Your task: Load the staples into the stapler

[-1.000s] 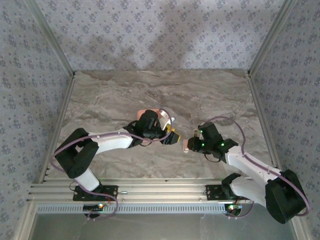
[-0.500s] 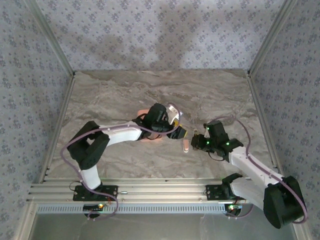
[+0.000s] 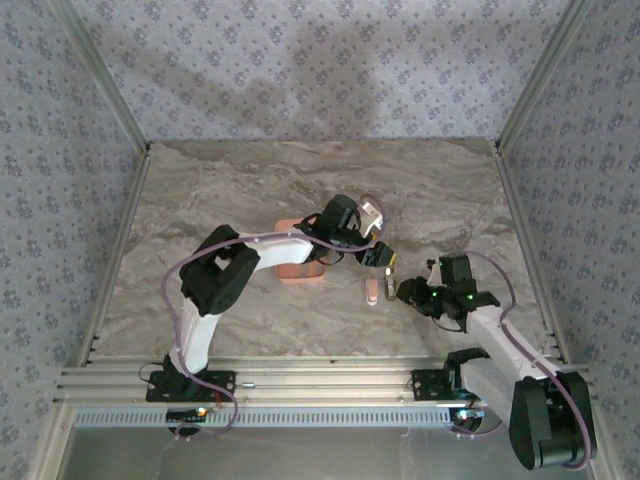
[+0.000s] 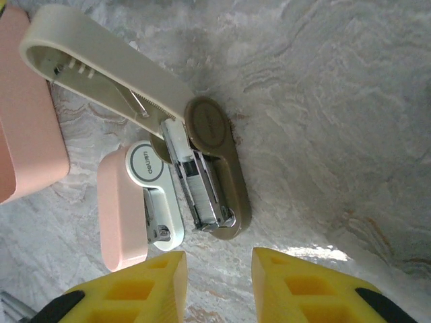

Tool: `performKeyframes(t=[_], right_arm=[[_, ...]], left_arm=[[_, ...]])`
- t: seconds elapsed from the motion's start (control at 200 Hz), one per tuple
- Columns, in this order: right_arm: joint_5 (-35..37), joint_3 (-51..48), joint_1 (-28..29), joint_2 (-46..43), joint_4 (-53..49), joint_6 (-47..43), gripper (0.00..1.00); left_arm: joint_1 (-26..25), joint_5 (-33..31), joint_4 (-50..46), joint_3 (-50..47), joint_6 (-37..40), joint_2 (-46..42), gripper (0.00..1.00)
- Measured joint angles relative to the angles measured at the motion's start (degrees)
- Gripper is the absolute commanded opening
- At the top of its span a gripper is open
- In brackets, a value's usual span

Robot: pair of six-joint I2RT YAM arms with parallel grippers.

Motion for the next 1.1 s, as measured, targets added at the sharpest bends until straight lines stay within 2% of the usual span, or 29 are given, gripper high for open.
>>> performKeyframes(t=[0.49,1.099], right_arm=[[-6.7,-2.1,-2.4,4.7,4.9,0.0,0.30],[-6.7,-2.1,-2.9,6.6,5.2,-0.8,0.28]], left_arm=[[-0.4,4.2,-0.5,4.5,-1.9,5.4,0.62],[-1.7,10.9,-1.5,5.3,-1.6,5.4,0.60]])
